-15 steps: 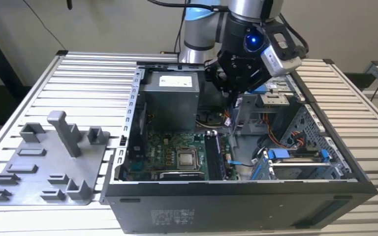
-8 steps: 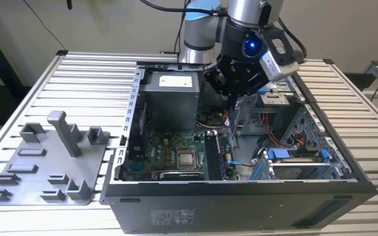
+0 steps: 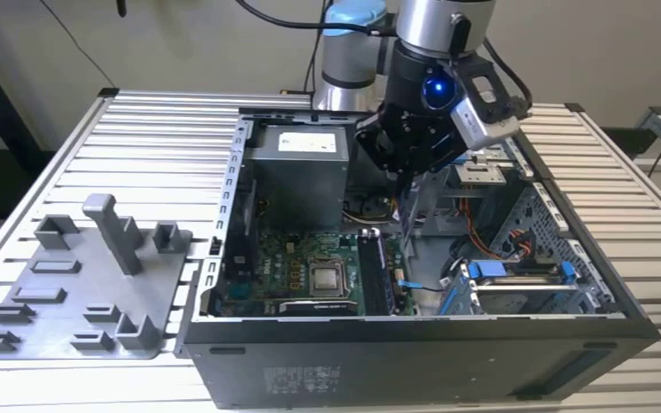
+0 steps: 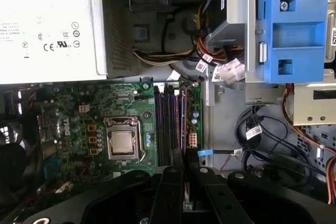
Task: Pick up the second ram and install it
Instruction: 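Insert the second ram into the second slot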
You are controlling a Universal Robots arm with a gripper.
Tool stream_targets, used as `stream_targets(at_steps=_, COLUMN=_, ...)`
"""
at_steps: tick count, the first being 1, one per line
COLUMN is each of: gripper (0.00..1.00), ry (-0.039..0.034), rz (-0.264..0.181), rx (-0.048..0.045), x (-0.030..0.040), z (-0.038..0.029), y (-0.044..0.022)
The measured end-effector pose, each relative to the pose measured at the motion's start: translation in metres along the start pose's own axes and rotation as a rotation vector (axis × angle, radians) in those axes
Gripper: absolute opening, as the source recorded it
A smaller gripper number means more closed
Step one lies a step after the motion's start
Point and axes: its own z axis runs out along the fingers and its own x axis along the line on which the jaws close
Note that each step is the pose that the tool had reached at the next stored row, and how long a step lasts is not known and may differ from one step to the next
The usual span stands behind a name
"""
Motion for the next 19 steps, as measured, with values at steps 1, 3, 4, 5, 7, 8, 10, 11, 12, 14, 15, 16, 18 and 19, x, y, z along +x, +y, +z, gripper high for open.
stream_targets(at_steps=1, gripper=0.14, ry=0.0000, rz=0.000, rx=0.0000, x=0.0000, z=0.0011, y=0.0000)
stream_targets(at_steps=3, gripper=0.14, ry=0.0000, rz=0.000, rx=0.0000, x=0.0000, z=0.0033, y=0.0001)
stream_targets(at_steps=4, gripper=0.14, ry=0.0000, rz=0.000, rx=0.0001, x=0.0000, z=0.0044, y=0.0001)
stream_targets(at_steps=5, gripper=0.14, ry=0.0000, rz=0.000, rx=0.0001, x=0.0000, z=0.0057, y=0.0002)
stream_targets(at_steps=7, gripper=0.14, ry=0.0000, rz=0.000, rx=0.0000, x=0.0001, z=0.0081, y=0.0003)
stream_targets(at_steps=8, gripper=0.14, ry=0.0000, rz=0.000, rx=-0.0001, x=0.0001, z=0.0092, y=0.0004)
stream_targets(at_steps=10, gripper=0.14, ry=0.0000, rz=0.000, rx=0.0000, x=0.0001, z=0.0114, y=0.0004)
stream_targets(at_steps=11, gripper=0.14, ry=0.0000, rz=0.000, rx=0.0000, x=0.0001, z=0.0124, y=0.0005)
stream_targets(at_steps=12, gripper=0.14, ry=0.0000, rz=0.000, rx=0.0000, x=0.0001, z=0.0135, y=0.0005)
stream_targets(at_steps=14, gripper=0.14, ry=0.0000, rz=0.000, rx=0.0000, x=0.0002, z=0.0154, y=0.0006)
stream_targets(at_steps=15, gripper=0.14, ry=0.0000, rz=0.000, rx=0.0000, x=0.0002, z=0.0165, y=0.0006)
stream_targets(at_steps=16, gripper=0.14, ry=0.0000, rz=0.000, rx=0.0000, x=0.0002, z=0.0175, y=0.0006)
stream_targets(at_steps=18, gripper=0.14, ry=0.0000, rz=0.000, rx=0.0001, x=0.0002, z=0.0194, y=0.0007)
stream_targets(at_steps=19, gripper=0.14, ry=0.0000, rz=0.000, rx=0.0000, x=0.0002, z=0.0203, y=0.0007)
